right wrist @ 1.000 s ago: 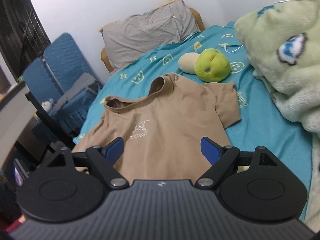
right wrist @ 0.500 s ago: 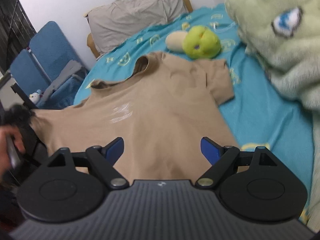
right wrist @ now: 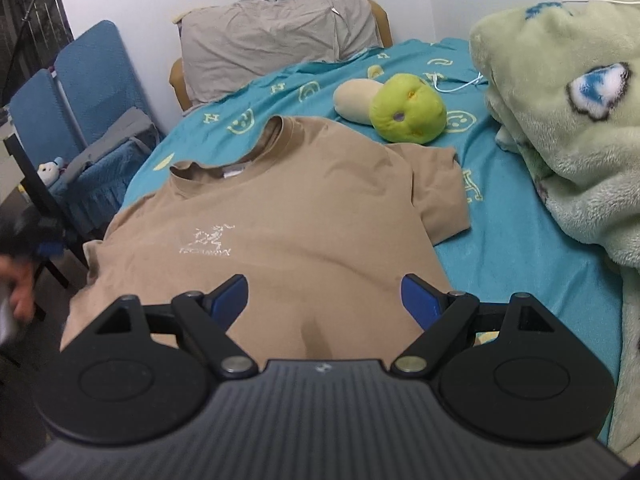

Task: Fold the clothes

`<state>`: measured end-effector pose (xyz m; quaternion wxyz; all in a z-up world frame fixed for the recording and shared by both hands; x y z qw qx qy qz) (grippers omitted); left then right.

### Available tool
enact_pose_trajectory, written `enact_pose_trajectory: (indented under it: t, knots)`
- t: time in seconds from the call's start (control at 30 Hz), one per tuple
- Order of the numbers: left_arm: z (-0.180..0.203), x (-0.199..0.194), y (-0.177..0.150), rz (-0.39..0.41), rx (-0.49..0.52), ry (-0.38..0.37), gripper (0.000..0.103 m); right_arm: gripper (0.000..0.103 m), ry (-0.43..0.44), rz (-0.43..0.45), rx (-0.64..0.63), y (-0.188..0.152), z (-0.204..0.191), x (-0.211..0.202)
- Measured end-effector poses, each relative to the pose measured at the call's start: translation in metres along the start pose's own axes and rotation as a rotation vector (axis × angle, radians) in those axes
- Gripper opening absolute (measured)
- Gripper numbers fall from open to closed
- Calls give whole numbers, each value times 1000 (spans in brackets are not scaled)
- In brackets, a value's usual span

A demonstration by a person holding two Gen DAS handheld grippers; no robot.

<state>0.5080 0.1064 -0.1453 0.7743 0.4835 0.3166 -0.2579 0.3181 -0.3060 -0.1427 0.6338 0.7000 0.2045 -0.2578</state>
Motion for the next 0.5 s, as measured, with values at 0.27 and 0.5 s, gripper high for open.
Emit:
enact_pose_trajectory:
  t: [0.27,0.5]
  knots:
    - [-67,-111,-139,-347,-79,-103,71,85,-19,39,35,-2,11,-22]
    - [-81,-143,-185,-461,-4,-54,76,85,-34,81,29,-10,13,-42]
Point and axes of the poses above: each gripper's, at about its wrist camera, not at the fingertips, and x roughly the way its jaws point, z to its right, y to its top, the point moved 7 cm from there along x, roughly the way its jaws point, and after that the axes turned 15 degrees about -x, right-handed, at the moved point
